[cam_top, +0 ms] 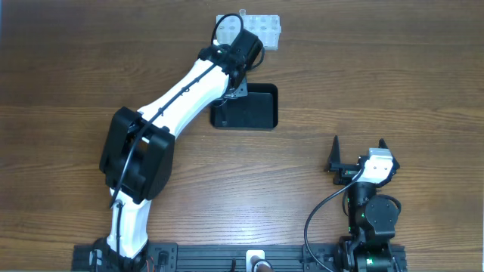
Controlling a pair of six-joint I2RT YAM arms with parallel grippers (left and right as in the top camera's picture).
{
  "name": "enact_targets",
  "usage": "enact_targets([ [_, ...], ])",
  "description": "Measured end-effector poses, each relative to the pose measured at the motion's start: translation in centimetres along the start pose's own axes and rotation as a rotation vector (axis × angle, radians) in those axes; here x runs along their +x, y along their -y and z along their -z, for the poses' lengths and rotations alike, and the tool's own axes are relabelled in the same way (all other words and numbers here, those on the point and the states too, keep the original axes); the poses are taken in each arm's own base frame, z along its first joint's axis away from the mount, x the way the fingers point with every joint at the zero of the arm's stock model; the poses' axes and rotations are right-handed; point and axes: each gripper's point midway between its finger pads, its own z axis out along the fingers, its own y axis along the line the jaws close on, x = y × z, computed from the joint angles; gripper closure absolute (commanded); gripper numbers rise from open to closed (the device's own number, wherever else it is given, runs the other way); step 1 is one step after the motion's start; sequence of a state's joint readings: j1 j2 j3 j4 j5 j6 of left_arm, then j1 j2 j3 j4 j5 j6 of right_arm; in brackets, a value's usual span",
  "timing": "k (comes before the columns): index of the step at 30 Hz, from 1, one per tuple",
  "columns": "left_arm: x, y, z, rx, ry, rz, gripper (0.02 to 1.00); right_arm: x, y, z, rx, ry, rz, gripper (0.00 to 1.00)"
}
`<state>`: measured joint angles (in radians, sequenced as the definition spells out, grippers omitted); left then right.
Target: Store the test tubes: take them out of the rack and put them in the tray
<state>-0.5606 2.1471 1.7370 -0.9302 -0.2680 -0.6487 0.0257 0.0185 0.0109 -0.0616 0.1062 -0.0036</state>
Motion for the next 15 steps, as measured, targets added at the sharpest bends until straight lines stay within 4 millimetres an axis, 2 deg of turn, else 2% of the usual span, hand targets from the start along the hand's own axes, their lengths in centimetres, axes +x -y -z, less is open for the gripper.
enact_targets([
  [7, 0.33, -0.24, -1.05, -0.014, -0.020, -0.001, 0.803, 0.00, -0.01, 0.00, 0.000, 0.000, 0.000, 0.007],
  [12, -0.10, -0.14, -1.08, -0.005, -0.007, 0.007, 0.709, 0.00, -0.01, 0.00, 0.000, 0.000, 0.000, 0.007],
  [15, -0.65, -0.14, -0.57, 0.005, 0.013, 0.020, 0.709, 0.00, 0.00, 0.00, 0.000, 0.000, 0.000, 0.009],
])
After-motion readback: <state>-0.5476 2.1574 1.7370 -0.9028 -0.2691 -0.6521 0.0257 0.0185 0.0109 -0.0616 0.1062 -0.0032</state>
